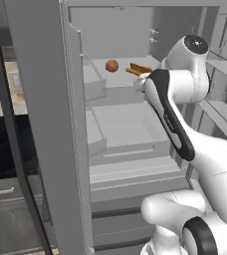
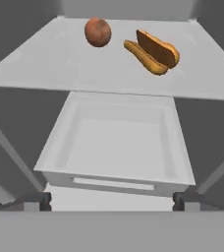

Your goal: Pick onion from the fridge and place it on the plate on the counter.

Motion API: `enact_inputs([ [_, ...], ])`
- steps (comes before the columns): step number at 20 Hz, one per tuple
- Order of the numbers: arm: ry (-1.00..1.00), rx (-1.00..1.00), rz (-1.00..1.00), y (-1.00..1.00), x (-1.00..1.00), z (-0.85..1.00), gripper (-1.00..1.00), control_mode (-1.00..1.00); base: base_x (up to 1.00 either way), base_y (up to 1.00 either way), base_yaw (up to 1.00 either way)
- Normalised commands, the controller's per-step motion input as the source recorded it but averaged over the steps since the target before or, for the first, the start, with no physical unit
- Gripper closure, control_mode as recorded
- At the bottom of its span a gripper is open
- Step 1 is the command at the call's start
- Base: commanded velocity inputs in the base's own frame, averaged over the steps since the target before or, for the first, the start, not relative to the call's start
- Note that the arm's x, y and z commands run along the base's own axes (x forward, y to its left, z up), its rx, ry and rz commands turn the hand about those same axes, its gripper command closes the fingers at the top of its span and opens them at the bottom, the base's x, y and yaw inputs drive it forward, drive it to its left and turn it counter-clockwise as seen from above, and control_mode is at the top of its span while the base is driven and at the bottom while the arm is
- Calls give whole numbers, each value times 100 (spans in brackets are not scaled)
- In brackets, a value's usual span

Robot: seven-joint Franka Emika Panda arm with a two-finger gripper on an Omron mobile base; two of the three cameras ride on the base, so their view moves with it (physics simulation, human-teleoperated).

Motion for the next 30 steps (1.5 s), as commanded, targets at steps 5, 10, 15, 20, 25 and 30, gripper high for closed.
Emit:
enact_inputs([
  [5,-22,2,1,17,19,67,-100,-100,0,0,0],
  [10,-2,0,0,29,26,39,-100,-100,0,0,0],
  [15,5,0,0,32,39,10,-100,-100,0,0,0],
  [20,7,2,0,7,46,-7,-100,-100,0,0,0],
  [25,1,0,0,0,53,-20,-100,-100,0,0,0],
  [30,0,0,0,1,58,-27,-100,-100,0,0,0],
])
